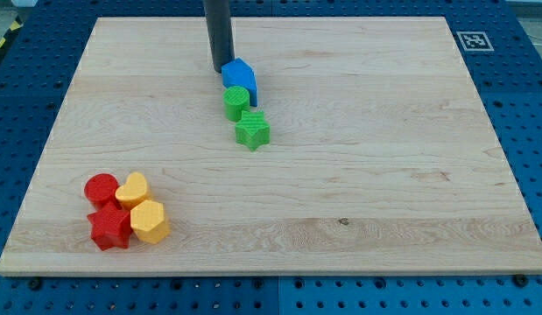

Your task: Touch the top left side of blue cube

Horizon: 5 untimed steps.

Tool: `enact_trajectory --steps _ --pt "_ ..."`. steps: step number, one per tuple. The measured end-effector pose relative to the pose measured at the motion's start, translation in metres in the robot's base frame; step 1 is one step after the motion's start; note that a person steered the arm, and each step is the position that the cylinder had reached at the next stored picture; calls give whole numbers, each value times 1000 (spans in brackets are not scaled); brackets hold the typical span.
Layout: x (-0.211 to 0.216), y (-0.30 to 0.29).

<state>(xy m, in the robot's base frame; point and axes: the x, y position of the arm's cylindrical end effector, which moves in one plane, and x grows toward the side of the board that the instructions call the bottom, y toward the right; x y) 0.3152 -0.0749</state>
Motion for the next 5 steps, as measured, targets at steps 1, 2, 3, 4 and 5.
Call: enact_trajectory --steps 1,2,3,4,5 --pt "0 -24" --pt "1 -38" --pt "6 -30" --pt "7 -12" --pt "7 -10"
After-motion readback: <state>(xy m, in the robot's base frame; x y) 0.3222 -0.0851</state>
